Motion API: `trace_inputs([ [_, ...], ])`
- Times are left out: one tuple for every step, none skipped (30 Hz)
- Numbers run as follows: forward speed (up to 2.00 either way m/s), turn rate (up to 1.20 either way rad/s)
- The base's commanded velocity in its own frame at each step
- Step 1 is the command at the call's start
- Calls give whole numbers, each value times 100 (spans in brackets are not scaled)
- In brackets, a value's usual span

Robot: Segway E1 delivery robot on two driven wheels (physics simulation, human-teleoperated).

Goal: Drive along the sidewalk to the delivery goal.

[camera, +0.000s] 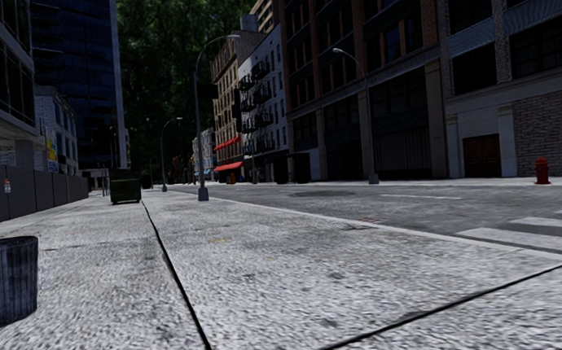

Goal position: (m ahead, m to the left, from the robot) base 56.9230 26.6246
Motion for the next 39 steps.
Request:
trace_inputs([
  [200, 39],
  [200, 39],
  [200, 39],
  [200, 39],
  [200, 40],
  [200, 40],
  [200, 40],
  [200, 40],
  [200, 40],
  [200, 40],
  [200, 40],
  [200, 40],
  [200, 40],
  [200, 40],
  [200, 40],
  [200, 40],
  [200, 40],
  [200, 40],
  [200, 40],
  [200, 40],
  [200, 40],
  [200, 40],
  [200, 40],
  [200, 40],
  [200, 40],
  [200, 40],
  [200, 40],
  [200, 40],
  [200, 40],
  [200, 40],
  [200, 40],
  [200, 40],
  [200, 40],
  [200, 40],
  [200, 40],
  [200, 40],
  [200, 40],
  [200, 40],
  [200, 40],
])
